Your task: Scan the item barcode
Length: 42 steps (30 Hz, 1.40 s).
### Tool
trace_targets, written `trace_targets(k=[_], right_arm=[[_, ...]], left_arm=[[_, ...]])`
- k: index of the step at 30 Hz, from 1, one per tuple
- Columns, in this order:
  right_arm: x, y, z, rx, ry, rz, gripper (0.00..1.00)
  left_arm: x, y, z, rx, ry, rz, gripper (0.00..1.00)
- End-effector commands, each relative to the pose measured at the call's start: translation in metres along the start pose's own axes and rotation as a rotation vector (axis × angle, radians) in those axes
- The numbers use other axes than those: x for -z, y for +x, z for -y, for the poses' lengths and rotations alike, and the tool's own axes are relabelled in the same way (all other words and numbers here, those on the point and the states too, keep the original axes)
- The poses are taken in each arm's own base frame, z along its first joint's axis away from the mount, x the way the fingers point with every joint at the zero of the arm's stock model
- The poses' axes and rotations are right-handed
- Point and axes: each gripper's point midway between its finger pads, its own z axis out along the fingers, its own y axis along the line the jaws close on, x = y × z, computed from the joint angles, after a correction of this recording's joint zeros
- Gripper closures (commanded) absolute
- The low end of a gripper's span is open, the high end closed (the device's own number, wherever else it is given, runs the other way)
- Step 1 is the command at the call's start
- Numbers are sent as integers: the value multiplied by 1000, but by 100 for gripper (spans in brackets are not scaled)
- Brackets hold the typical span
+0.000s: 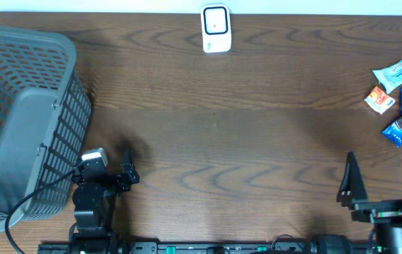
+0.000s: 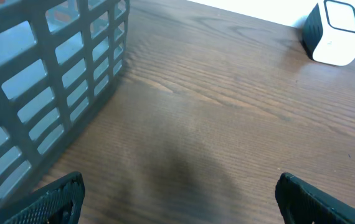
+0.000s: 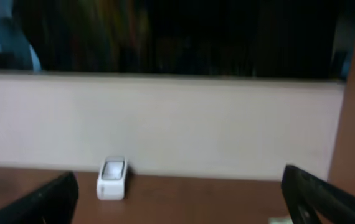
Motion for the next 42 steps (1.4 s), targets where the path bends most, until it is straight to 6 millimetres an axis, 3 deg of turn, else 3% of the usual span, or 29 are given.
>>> trace_targets(k=[1, 13, 29, 42], right_arm=[[-4, 22, -5, 5, -31, 39, 1], [-40, 81, -3, -91, -40, 127, 1], [-47, 133, 4, -92, -2, 157, 1], [-55, 207, 25, -154, 124, 14, 1]], left_arm=[[-3, 13, -6, -9, -24, -29, 2], [-3, 13, -6, -9, -24, -29, 2], [-3, 13, -6, -8, -24, -29, 2], [-3, 13, -6, -8, -24, -29, 2]])
